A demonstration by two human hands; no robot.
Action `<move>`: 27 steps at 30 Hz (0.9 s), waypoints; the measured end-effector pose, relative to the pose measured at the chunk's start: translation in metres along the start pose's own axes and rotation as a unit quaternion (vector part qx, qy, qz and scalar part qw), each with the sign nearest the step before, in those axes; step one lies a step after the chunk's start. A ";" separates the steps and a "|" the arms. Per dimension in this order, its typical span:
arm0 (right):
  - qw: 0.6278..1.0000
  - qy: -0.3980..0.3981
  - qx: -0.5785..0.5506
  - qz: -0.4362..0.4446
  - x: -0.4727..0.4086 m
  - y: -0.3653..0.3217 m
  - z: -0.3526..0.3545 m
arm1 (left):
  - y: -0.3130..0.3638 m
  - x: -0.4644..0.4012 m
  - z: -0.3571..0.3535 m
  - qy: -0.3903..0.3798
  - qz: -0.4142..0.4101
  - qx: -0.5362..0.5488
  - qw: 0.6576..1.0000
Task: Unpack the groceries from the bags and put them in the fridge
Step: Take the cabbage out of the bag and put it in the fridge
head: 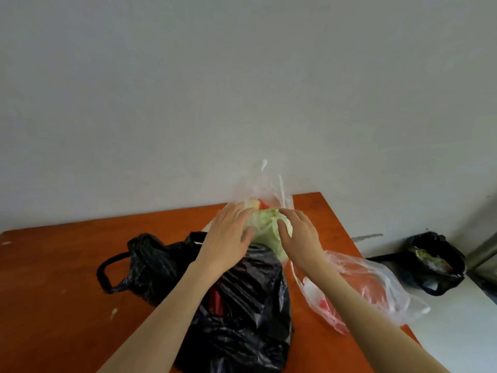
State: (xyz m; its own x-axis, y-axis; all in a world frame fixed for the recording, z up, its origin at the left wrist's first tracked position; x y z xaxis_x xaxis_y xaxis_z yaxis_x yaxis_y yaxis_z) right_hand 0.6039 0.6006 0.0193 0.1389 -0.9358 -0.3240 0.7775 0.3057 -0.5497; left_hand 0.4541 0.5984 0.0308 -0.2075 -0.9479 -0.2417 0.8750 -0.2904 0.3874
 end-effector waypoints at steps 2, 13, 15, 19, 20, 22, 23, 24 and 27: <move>1.000 0.007 -0.005 0.022 -0.036 0.000 -0.005 | -0.005 -0.038 -0.008 0.000 -0.011 -0.008 1.000; 0.983 -0.147 0.034 -0.108 -0.106 0.091 -0.049 | -0.057 -0.147 -0.108 -0.187 -0.031 -0.150 0.970; 0.971 -0.183 0.019 -0.153 -0.092 0.111 -0.055 | -0.080 -0.150 -0.108 -0.176 0.022 -0.140 0.974; 0.960 -0.214 -0.002 -0.179 -0.065 0.129 -0.068 | -0.109 -0.139 -0.104 -0.220 0.049 -0.079 0.971; 0.960 -0.207 -0.006 -0.186 -0.062 0.131 -0.069 | -0.113 -0.133 -0.105 -0.258 0.049 -0.075 0.962; 0.966 -0.185 -0.016 -0.180 -0.059 0.131 -0.070 | -0.114 -0.122 -0.107 -0.316 0.038 -0.072 0.945; 0.971 -0.171 -0.013 -0.169 -0.060 0.130 -0.069 | -0.110 -0.118 -0.108 -0.318 0.026 -0.064 0.945; 0.975 -0.150 -0.002 -0.164 -0.060 0.128 -0.067 | -0.103 -0.116 -0.107 -0.303 0.011 -0.050 0.951; 0.970 -0.048 0.018 -0.238 -0.065 0.127 -0.054 | -0.076 -0.111 -0.104 -0.248 -0.030 0.022 0.968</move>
State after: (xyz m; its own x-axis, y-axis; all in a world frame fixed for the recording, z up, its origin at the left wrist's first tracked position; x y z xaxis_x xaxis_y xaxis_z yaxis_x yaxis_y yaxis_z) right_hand 0.6600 0.7095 -0.0712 -0.1866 -0.9819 0.0337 0.7874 -0.1700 -0.5925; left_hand 0.4558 0.7391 -0.0644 -0.4513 -0.8726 0.1869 0.8378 -0.3421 0.4255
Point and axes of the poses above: each hand's wrist, its own x-axis away from the middle knuckle, its own z-axis out of the back of the hand, y = z × x, the point moved 6 cm from there along -x, towards the middle knuckle, and after that the axes turned 7 degrees about z, right-handed, at the moved point
